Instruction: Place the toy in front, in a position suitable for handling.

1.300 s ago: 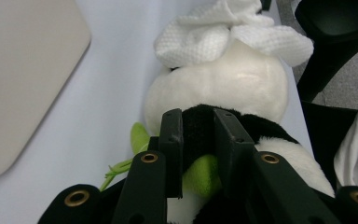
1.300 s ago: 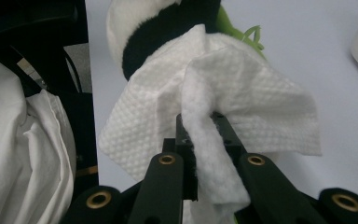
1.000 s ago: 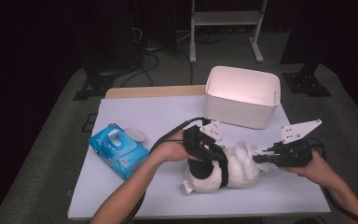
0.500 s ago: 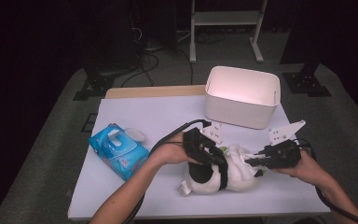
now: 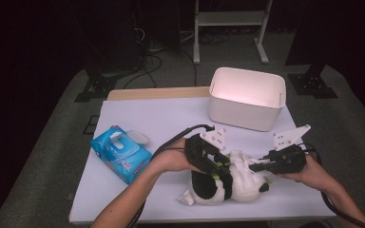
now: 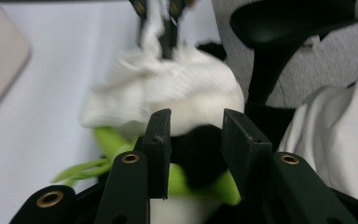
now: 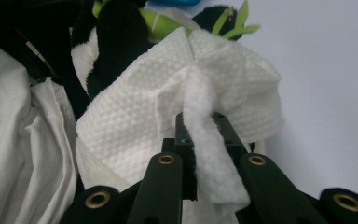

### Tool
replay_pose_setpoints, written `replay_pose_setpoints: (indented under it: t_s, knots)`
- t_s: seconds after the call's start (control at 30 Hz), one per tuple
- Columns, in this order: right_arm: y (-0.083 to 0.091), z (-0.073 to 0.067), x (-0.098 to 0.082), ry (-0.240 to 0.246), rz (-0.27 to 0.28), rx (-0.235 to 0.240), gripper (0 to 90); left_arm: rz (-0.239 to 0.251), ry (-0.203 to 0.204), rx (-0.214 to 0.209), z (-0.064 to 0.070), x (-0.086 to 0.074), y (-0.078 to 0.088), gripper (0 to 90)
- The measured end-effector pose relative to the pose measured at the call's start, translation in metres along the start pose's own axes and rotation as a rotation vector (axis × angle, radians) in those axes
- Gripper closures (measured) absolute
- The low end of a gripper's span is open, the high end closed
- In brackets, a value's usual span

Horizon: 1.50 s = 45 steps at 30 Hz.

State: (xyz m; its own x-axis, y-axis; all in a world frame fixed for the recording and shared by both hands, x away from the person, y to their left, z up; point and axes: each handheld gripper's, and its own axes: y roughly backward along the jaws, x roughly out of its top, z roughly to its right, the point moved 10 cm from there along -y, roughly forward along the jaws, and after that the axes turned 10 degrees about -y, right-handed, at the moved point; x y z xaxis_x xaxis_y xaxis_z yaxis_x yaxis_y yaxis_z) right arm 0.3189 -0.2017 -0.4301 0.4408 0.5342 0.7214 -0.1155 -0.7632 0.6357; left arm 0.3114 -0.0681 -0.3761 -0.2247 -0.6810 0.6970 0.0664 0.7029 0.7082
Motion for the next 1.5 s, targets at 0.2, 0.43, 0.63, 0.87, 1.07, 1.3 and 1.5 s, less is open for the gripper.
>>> replay_pose_setpoints:
  t_s: [0.2, 0.43, 0.63, 0.87, 1.07, 1.3, 1.5]
  knots:
    - [0.002, -0.008, -0.004, 0.018, 0.000, 0.003, 82.9, -0.060, 0.007, -0.007, -0.002, -0.010, -0.013, 63.0]
    - [0.009, 0.004, 0.005, 0.008, 0.039, -0.026, 82.8, -0.080, 0.009, -0.051, 0.007, -0.016, -0.026, 63.1]
    - [-0.004, -0.003, -0.006, 0.001, 0.006, 0.002, 82.9, -0.094, 0.002, -0.012, 0.000, -0.015, -0.032, 61.1]
    - [-0.003, -0.006, -0.010, 0.001, 0.008, 0.009, 82.9, -0.125, -0.004, 0.000, -0.005, -0.010, -0.044, 57.5]
    - [-0.003, -0.004, -0.010, 0.004, 0.012, 0.001, 82.9, -0.157, 0.056, 0.000, -0.014, -0.018, -0.057, 43.7]
    - [-0.003, -0.003, -0.008, 0.008, 0.013, -0.013, 82.9, -0.126, 0.023, -0.015, -0.008, -0.013, -0.056, 72.9]
    - [-0.002, -0.002, -0.003, 0.006, 0.025, -0.010, 82.7, -0.126, -0.012, 0.014, -0.013, -0.007, -0.043, 76.0]
